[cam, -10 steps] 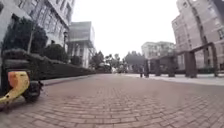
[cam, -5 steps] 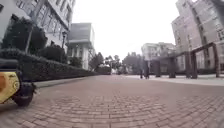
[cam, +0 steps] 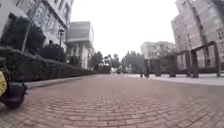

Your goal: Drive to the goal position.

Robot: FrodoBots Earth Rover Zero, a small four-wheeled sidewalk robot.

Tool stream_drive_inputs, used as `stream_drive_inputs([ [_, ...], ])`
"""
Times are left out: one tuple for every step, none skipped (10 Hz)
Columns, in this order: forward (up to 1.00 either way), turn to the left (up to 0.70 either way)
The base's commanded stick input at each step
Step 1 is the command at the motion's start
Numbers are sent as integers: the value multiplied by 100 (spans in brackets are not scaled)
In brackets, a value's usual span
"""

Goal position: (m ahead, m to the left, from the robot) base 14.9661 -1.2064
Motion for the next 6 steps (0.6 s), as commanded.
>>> stream_drive_inputs([
  [45, 0],
  [45, 0],
  [45, 0],
  [45, 0],
  [45, 0],
  [45, 0],
])
